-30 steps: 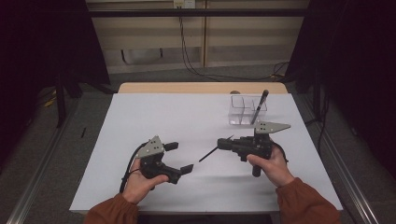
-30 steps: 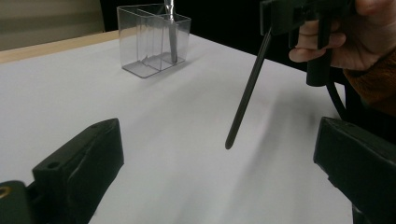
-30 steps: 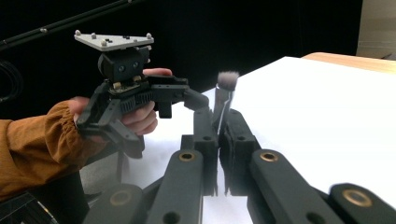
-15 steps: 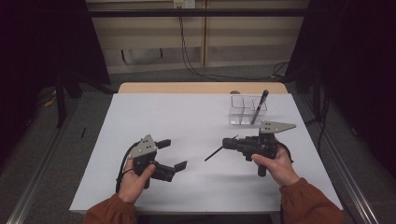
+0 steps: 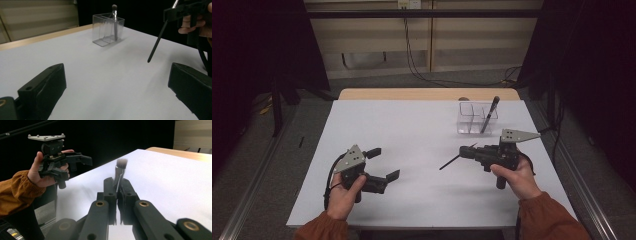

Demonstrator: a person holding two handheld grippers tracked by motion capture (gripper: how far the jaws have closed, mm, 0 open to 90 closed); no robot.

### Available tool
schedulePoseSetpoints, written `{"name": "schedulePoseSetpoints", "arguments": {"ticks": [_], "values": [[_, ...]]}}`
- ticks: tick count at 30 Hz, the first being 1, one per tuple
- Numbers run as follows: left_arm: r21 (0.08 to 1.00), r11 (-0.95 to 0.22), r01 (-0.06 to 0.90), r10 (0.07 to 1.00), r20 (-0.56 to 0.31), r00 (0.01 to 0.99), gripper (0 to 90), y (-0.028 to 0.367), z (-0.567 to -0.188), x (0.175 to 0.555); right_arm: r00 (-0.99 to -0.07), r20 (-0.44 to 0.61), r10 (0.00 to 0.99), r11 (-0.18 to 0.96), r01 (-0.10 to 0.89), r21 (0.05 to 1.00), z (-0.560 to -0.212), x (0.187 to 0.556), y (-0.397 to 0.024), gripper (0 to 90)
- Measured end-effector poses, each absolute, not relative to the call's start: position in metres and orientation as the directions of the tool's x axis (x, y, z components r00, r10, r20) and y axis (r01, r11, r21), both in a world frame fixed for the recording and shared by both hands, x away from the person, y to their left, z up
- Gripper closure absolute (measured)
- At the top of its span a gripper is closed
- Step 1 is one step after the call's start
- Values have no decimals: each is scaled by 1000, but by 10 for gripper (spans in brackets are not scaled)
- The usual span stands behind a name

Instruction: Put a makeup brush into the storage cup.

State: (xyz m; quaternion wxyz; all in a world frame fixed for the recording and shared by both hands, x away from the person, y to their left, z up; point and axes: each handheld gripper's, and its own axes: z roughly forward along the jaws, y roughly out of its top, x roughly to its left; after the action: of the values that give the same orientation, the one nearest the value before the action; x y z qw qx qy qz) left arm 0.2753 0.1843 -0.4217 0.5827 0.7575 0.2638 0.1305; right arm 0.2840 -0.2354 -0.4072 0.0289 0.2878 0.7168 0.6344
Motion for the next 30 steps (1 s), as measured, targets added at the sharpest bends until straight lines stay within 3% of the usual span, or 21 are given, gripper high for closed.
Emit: {"name": "schedulePoseSetpoints", "arguments": {"ticks": [30], "values": [[962,-122,244,629,-115,769,16,227,-437,260,-771,317,552,15,389,921,-394,287,-273,860]]}}
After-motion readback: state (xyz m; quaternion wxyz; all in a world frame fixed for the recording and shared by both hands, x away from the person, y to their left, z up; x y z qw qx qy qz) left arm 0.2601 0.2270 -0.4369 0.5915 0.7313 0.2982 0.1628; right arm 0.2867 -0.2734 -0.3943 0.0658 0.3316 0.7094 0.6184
